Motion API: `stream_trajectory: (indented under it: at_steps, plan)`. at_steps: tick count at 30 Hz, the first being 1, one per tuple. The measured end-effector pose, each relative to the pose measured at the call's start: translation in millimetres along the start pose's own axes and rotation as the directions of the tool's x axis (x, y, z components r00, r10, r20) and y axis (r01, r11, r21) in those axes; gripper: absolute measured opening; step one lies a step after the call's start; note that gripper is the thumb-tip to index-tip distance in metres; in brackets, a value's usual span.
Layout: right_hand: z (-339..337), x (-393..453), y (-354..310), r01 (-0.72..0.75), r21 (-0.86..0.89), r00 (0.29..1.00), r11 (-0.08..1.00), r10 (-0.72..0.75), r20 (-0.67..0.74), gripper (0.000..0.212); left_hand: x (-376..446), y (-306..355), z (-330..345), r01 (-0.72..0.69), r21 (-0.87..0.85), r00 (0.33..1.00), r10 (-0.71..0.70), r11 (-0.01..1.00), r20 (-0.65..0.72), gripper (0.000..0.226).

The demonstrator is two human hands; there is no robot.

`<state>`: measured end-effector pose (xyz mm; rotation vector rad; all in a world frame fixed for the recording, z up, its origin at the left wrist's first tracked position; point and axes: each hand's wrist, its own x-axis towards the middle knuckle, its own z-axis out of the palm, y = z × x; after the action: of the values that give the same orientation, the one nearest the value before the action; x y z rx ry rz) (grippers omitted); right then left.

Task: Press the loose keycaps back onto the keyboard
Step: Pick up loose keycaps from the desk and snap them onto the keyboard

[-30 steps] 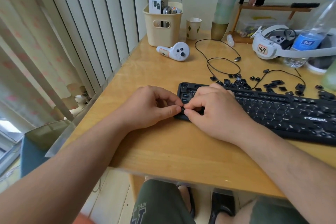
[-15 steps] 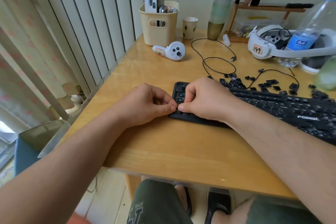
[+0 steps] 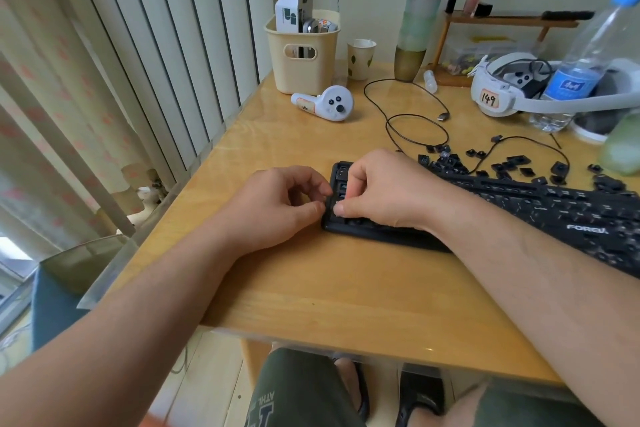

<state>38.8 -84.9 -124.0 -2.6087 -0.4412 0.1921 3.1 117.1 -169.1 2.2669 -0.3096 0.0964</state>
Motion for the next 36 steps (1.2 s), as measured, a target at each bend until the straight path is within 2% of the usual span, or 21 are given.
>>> stream_trajectory:
  at_steps: [4,7,11,13,17,20,23,25,27,28,29,30,31,32,33,34,36]
  plan:
    - [5,-4,3,0.048,-0.028,0.998,0.998,-0.049,-0.03,0.027,0,1,1,-0.013,0.034,0.999,0.015,0.999,-0.033,0.018]
    - [-11,-4,12,0.085,-0.036,0.995,0.996,-0.087,-0.046,0.022,4,4,2,0.038,0.042,0.998,-0.035,0.998,-0.056,0.014]
    - [-50,21,54,0.015,-0.044,0.964,0.999,-0.026,-0.264,0.007,25,19,-16,0.255,-0.007,0.958,-0.252,0.967,0.135,0.016]
    - [-58,36,72,-0.027,-0.088,0.959,0.996,0.0,-0.284,0.012,43,29,-20,0.29,0.05,0.943,-0.295,0.956,0.153,0.018]
    - [-49,59,84,-0.016,-0.136,0.976,0.991,-0.014,-0.219,0.014,77,36,-4,0.191,0.212,0.981,-0.177,0.959,-0.081,0.03]
    - [-40,72,82,0.005,-0.148,0.98,0.989,-0.034,-0.197,0.01,84,26,13,0.17,0.078,0.962,-0.148,0.982,-0.23,0.026]
    - [-37,81,79,-0.011,-0.177,0.983,0.984,-0.021,-0.18,0.005,81,16,19,0.154,-0.05,0.966,-0.161,0.987,-0.203,0.023]
    - [-39,84,78,-0.028,-0.197,0.987,0.98,-0.005,-0.163,0.01,79,15,17,0.15,-0.131,0.966,-0.173,0.98,-0.192,0.023]
    - [-41,85,78,-0.048,-0.175,0.985,0.983,0.018,-0.17,0.015,79,15,17,0.13,-0.131,0.964,-0.156,0.983,-0.214,0.021]
    - [-42,84,77,-0.057,-0.087,0.981,0.995,0.039,-0.192,0.014,79,15,18,0.111,-0.108,0.966,-0.133,0.988,-0.224,0.019]
    - [-42,82,75,-0.069,0.101,0.975,0.993,0.088,-0.202,0.012,79,16,19,0.084,-0.099,0.968,-0.105,0.992,-0.229,0.017]
    - [-42,78,72,-0.077,0.369,0.974,0.926,0.148,-0.169,0.01,78,19,19,0.052,-0.108,0.97,-0.076,0.993,-0.231,0.017]
    - [-43,74,67,-0.093,0.632,0.979,0.769,0.185,-0.081,0.009,76,21,20,0.014,-0.128,0.972,-0.043,0.992,-0.231,0.02]
    - [-43,69,63,-0.127,0.814,0.983,0.567,0.18,0.028,0.009,75,24,21,-0.028,-0.148,0.973,-0.007,0.989,-0.23,0.025]
    - [-44,64,60,-0.163,0.901,0.983,0.403,0.147,0.112,0.01,73,26,23,-0.067,-0.165,0.973,0.028,0.984,-0.228,0.031]
    - [-44,60,58,-0.194,0.934,0.98,0.3,0.11,0.168,0.011,72,27,24,-0.1,-0.178,0.972,0.058,0.979,-0.227,0.034]
    - [-41,54,55,-0.226,0.95,0.974,0.216,0.045,0.221,0.013,70,29,25,-0.143,-0.202,0.969,0.096,0.969,-0.229,0.035]
